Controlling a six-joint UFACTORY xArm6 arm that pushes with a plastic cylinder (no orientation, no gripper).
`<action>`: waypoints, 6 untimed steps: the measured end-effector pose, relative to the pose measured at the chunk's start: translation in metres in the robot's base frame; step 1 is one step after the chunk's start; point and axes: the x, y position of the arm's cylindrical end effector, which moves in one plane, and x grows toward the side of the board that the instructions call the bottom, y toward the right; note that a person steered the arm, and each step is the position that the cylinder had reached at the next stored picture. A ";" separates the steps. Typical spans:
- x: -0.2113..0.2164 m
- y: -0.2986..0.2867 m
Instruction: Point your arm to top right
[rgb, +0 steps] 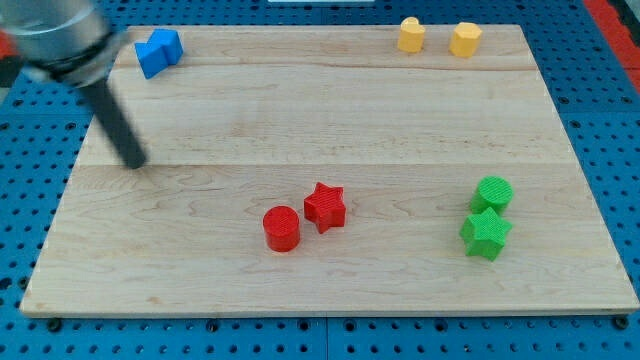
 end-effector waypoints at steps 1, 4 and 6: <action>-0.038 0.137; -0.095 0.392; -0.152 0.501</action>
